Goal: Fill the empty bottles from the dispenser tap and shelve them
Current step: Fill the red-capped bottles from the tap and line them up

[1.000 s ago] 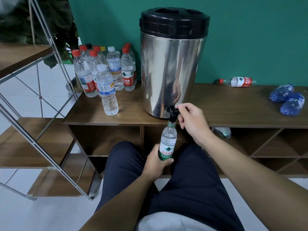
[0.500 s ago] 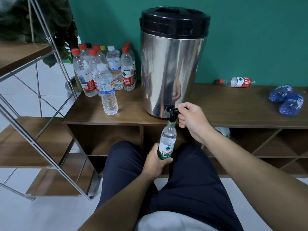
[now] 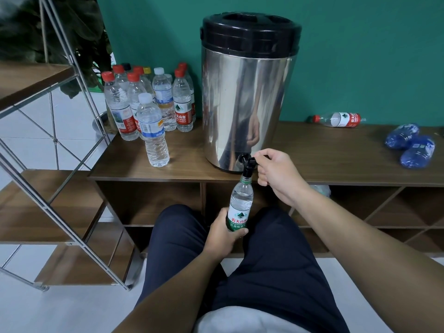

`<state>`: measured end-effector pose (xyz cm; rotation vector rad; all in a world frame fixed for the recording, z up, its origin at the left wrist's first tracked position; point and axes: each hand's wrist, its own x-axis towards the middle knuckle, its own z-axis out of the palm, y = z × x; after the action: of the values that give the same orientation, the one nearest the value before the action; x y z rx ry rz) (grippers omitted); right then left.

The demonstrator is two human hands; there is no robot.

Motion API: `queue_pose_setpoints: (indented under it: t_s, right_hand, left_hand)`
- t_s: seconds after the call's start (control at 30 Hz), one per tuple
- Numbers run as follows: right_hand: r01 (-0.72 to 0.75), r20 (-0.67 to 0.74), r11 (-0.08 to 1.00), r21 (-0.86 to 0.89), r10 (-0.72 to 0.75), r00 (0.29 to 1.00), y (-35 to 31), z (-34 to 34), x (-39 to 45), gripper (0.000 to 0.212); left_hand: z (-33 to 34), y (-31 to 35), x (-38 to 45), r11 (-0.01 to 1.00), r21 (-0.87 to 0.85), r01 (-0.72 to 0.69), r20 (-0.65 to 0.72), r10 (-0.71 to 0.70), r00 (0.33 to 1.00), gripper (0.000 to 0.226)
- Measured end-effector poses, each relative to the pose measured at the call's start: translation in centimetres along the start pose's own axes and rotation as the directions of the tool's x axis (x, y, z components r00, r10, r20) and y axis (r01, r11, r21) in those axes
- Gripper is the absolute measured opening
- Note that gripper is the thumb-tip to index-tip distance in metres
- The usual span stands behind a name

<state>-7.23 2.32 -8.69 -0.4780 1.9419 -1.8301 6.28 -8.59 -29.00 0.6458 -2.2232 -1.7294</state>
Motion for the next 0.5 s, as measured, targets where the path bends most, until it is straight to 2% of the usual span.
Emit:
queue_pose_setpoints:
  t_s: [0.2, 0.3, 0.4, 0.5]
  right_hand:
    - [0.007, -0.031, 0.997, -0.08, -0.01, 0.999, -0.5, 0.1, 0.1, 0.017]
    - [0.08, -0.047, 0.97, -0.23, -0.093, 0.995, -0.7, -0.1, 0.7, 0.018]
    - [0.167, -0.037, 0.894, -0.416, -0.2, 0.979, -1.1, -0.4, 1.1, 0.019]
    - [0.184, -0.032, 0.862, -0.471, -0.226, 0.974, -1.4, -0.3, 0.9, 0.021]
  left_hand:
    - [0.1, 0.0, 0.1, 1.0, -0.008, -0.003, 0.004, 0.003, 1.0, 0.06]
    - [0.1, 0.0, 0.1, 1.0, -0.012, 0.001, 0.005, -0.001, 1.0, 0.06]
    - [0.1, -0.1, 0.1, 1.0, -0.022, 0.002, 0.006, -0.002, 1.0, 0.06]
    - [0.2, -0.2, 0.1, 1.0, -0.02, -0.01, 0.003, 0.01, 1.0, 0.061]
